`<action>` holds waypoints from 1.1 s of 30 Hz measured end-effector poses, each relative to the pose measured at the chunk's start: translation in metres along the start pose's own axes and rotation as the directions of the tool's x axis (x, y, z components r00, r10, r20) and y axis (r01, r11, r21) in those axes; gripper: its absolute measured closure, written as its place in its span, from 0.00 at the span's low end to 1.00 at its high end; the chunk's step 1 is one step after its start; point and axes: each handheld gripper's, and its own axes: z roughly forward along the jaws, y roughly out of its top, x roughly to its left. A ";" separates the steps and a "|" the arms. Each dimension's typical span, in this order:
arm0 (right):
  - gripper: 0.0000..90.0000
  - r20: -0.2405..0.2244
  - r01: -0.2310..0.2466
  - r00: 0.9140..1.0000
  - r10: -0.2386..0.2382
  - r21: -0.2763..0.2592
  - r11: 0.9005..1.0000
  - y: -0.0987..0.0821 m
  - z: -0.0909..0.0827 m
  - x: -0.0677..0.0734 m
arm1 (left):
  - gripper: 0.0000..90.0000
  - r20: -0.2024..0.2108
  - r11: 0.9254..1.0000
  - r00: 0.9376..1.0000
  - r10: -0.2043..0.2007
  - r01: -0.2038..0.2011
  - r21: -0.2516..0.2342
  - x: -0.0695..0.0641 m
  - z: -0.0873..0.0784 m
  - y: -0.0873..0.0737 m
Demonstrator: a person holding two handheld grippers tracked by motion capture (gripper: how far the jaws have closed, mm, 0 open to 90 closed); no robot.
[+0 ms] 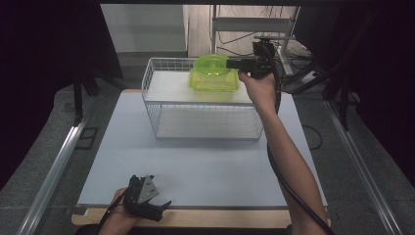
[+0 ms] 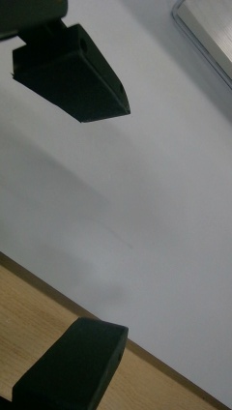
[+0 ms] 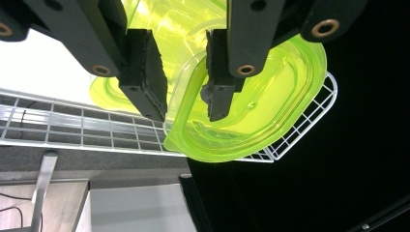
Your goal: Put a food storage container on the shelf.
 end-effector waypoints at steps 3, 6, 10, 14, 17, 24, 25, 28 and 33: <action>0.68 -0.001 0.010 1.000 -0.010 -0.003 1.000 -0.001 0.000 0.000 | 0.02 -0.002 1.000 1.000 0.001 -0.001 -0.001 0.000 0.000 0.000; 0.59 -0.021 0.018 1.000 -0.018 -0.019 1.000 -0.001 -0.003 0.000 | 0.02 -0.003 1.000 1.000 -0.007 0.007 -0.009 0.000 0.000 0.000; 0.43 -0.052 0.041 0.998 -0.042 -0.024 0.999 -0.004 -0.007 0.000 | 0.02 -0.001 1.000 1.000 -0.012 0.012 -0.010 0.001 -0.001 0.000; 0.31 -0.062 0.067 0.996 -0.069 -0.028 0.997 -0.010 -0.012 0.000 | 0.02 -0.002 1.000 1.000 -0.013 0.013 -0.011 0.001 -0.001 0.000; 0.27 -0.061 0.093 0.994 -0.094 -0.023 0.995 -0.015 -0.015 -0.001 | 0.02 -0.002 1.000 1.000 -0.017 0.017 -0.013 0.001 -0.001 0.000; 0.23 -0.073 0.121 0.990 -0.122 -0.023 0.992 -0.032 -0.022 -0.004 | 0.02 0.013 0.997 0.998 -0.055 0.056 -0.046 0.003 -0.002 0.000; 0.23 -0.073 0.130 0.989 -0.131 -0.021 0.991 -0.034 -0.023 -0.005 | 0.02 0.014 0.997 0.998 -0.058 0.059 -0.049 0.003 -0.002 0.001; 0.23 -0.072 0.149 0.986 -0.150 -0.018 0.989 -0.042 -0.025 -0.006 | 0.02 0.028 0.995 0.997 -0.075 0.077 -0.059 0.005 -0.002 0.000; 0.22 -0.089 0.168 0.982 -0.169 -0.010 0.986 -0.055 -0.027 -0.007 | 0.02 0.035 0.993 0.996 -0.087 0.089 -0.072 0.006 -0.002 -0.001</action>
